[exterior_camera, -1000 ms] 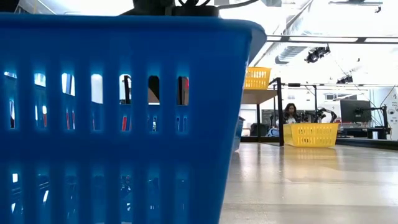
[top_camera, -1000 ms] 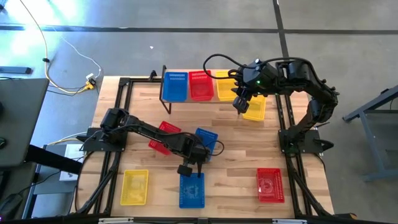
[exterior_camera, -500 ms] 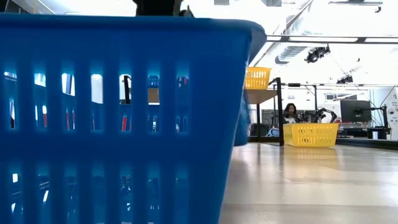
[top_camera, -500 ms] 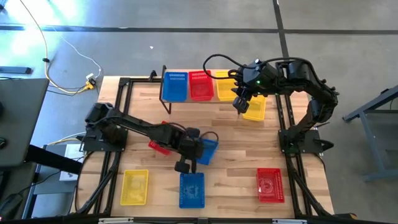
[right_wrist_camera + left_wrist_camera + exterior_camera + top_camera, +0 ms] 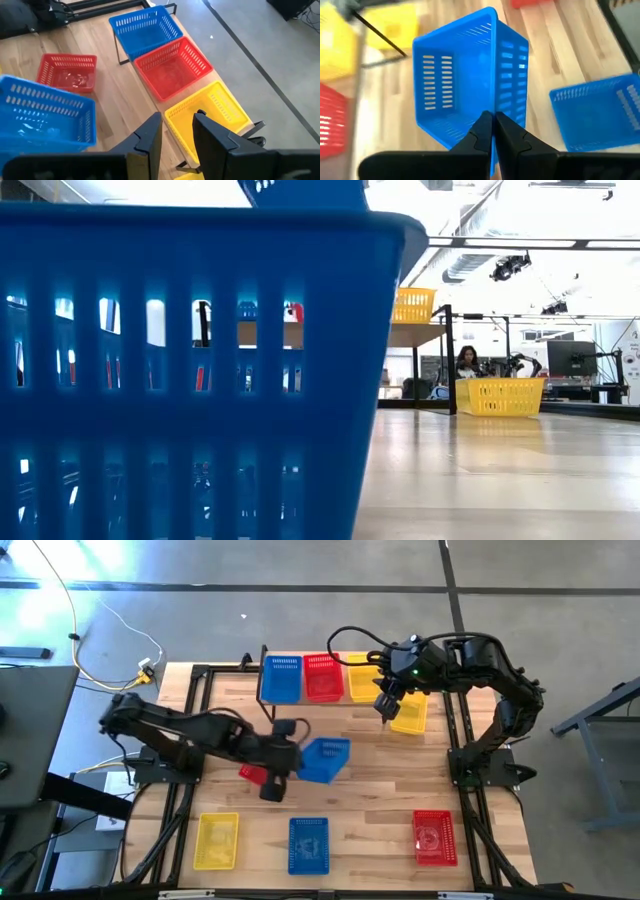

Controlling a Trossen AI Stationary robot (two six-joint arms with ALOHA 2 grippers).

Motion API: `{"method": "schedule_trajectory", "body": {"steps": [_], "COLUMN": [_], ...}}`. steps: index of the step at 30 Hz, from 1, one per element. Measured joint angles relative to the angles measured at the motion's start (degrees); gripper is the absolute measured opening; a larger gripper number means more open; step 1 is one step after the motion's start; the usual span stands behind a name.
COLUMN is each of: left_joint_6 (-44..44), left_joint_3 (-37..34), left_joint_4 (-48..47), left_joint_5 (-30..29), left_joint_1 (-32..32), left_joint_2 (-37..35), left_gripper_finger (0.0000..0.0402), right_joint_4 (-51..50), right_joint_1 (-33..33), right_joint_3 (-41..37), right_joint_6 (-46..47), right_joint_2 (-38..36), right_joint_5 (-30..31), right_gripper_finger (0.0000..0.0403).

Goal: Stack baskets on shelf by color
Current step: Stack the top blue basket on top of the blue basket on the shelf

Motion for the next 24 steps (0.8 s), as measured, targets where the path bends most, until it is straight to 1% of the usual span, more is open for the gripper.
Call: {"method": "schedule_trajectory", "body": {"steps": [8, 10, 16, 22, 24], "left_joint_6": [0.0, 0.0, 2.3, 8.8, 11.3], "left_joint_3": [0.1, -0.1, 0.1, 0.0, 0.0], "left_joint_4": [-2.0, -4.0, -5.1, -7.0, -6.8], "left_joint_5": [-6.1, -7.9, -17.1, -27.0, -28.7], "left_joint_1": [-1.8, -2.3, -2.9, -1.3, -0.1], "left_joint_2": [-8.1, -10.0, -14.0, -16.3, -16.4], "left_gripper_finger": [0.0, 0.0, 0.0, 0.0, 0.0], "right_joint_4": [0.0, 0.0, 0.4, 0.4, 0.4], "right_joint_1": [0.0, 0.0, 0.0, -0.1, -0.1], "right_joint_3": [0.0, 0.0, 0.0, 0.0, 0.0], "right_joint_6": [0.0, 0.0, 0.9, 3.1, 3.6], "right_joint_2": [0.0, 0.0, 0.0, 0.0, 0.0], "right_joint_5": [0.1, 0.0, 0.1, 0.2, 0.4], "right_gripper_finger": [0.0096, 0.0096, 0.0096, 0.0096, 0.0096]}}
